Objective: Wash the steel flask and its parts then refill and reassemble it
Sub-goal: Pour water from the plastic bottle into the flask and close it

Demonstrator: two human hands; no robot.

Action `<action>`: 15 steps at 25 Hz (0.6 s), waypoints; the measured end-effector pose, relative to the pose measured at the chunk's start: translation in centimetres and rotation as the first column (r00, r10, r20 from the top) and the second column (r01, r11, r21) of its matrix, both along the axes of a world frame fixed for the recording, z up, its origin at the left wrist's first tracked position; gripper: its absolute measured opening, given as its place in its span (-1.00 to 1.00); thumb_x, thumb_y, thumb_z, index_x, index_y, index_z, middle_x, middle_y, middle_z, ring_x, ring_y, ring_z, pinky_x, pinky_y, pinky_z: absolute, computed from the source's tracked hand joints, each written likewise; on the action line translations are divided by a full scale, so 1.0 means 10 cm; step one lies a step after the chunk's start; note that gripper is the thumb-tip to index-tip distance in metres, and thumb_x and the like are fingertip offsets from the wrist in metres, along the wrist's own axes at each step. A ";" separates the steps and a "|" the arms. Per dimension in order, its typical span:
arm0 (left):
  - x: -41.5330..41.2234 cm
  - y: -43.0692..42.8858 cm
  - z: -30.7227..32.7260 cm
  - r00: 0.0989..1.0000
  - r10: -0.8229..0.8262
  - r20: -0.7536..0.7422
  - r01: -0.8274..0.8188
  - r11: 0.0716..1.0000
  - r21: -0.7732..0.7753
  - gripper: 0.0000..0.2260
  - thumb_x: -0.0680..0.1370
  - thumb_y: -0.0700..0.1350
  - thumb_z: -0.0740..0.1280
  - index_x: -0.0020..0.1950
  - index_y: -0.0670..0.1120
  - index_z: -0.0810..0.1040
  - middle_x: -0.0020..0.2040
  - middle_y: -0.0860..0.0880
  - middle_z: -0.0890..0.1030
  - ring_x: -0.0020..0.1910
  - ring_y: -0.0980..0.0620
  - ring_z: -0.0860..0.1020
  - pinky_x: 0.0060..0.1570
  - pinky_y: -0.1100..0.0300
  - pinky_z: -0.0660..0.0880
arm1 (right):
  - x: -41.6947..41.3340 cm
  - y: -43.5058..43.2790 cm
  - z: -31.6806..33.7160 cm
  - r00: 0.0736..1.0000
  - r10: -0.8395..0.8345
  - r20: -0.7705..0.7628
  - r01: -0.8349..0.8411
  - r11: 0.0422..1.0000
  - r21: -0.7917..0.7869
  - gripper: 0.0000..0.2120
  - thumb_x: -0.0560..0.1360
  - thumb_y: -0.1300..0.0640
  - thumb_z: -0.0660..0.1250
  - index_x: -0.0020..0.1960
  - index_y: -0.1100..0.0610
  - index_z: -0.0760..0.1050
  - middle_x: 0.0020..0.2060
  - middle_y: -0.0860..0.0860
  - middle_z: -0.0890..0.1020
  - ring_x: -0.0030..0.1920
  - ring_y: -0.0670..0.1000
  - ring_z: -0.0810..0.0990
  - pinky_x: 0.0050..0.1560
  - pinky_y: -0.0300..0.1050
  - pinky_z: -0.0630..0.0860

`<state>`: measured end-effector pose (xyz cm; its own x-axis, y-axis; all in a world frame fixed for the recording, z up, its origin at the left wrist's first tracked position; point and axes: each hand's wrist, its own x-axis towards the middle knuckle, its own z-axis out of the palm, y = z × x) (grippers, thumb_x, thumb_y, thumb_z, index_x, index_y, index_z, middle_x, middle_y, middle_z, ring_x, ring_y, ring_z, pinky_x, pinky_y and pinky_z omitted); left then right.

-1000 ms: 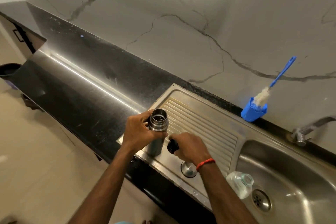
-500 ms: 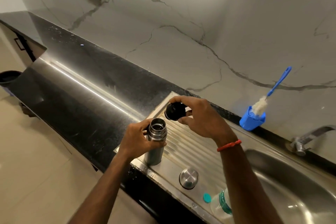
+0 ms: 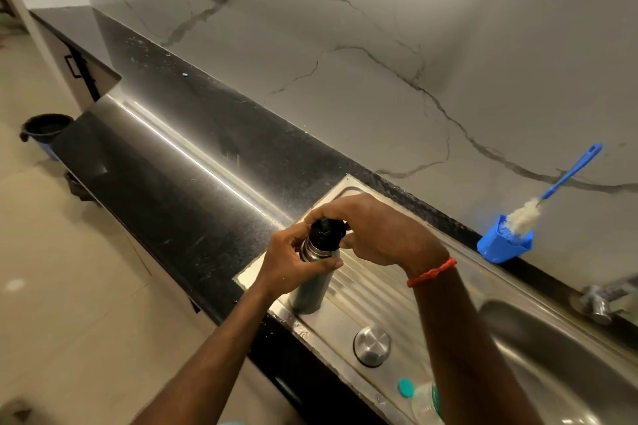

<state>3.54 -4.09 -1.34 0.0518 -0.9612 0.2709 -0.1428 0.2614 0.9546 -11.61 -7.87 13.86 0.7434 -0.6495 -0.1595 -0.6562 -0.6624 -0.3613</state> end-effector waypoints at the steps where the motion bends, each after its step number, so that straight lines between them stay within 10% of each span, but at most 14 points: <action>1: 0.00 -0.01 -0.01 1.000 -0.003 -0.013 0.003 1.000 -0.002 -0.53 0.29 0.05 0.63 0.16 0.09 0.62 0.03 0.15 0.72 0.06 0.08 0.68 0.01 0.28 0.58 | 0.02 0.02 -0.02 0.999 -0.002 -0.034 0.002 1.000 0.004 -0.53 0.49 0.27 0.45 0.38 0.06 0.49 0.23 0.05 0.62 0.26 0.04 0.58 0.20 -0.28 0.40; 7: 0.00 -0.03 -0.04 0.997 -0.018 -0.075 0.020 1.000 0.024 -0.51 0.26 -0.07 0.67 0.16 0.02 0.65 0.02 0.05 0.73 0.04 0.02 0.69 0.01 0.27 0.59 | 0.06 0.05 -0.10 0.992 -0.070 -0.105 0.068 0.997 -0.026 -0.56 0.53 0.13 0.44 0.39 0.05 0.49 0.23 0.04 0.63 0.21 0.04 0.61 0.29 -0.09 0.50; 12: 0.03 -0.06 -0.07 0.998 -0.020 -0.062 0.023 0.999 0.044 -0.54 0.21 0.01 0.67 0.06 0.02 0.66 -0.04 -0.01 0.72 -0.04 -0.01 0.69 -0.03 0.15 0.64 | 0.03 0.01 -0.15 0.947 -0.233 -0.223 0.113 0.888 -0.445 -0.40 0.43 -0.40 0.33 0.26 0.00 0.57 0.02 0.00 0.68 -0.02 0.01 0.65 -0.05 -0.10 0.53; 15: 0.01 -0.06 -0.06 0.998 -0.016 -0.056 0.019 0.999 0.041 -0.49 0.21 0.02 0.66 0.11 0.00 0.64 0.00 0.00 0.72 0.01 0.00 0.69 0.03 0.10 0.65 | 0.01 0.00 -0.14 0.989 -0.037 -0.140 -0.005 0.958 -0.286 -0.32 0.43 -0.17 0.48 0.49 -0.09 0.35 0.25 0.01 0.61 0.23 0.04 0.58 0.21 -0.02 0.53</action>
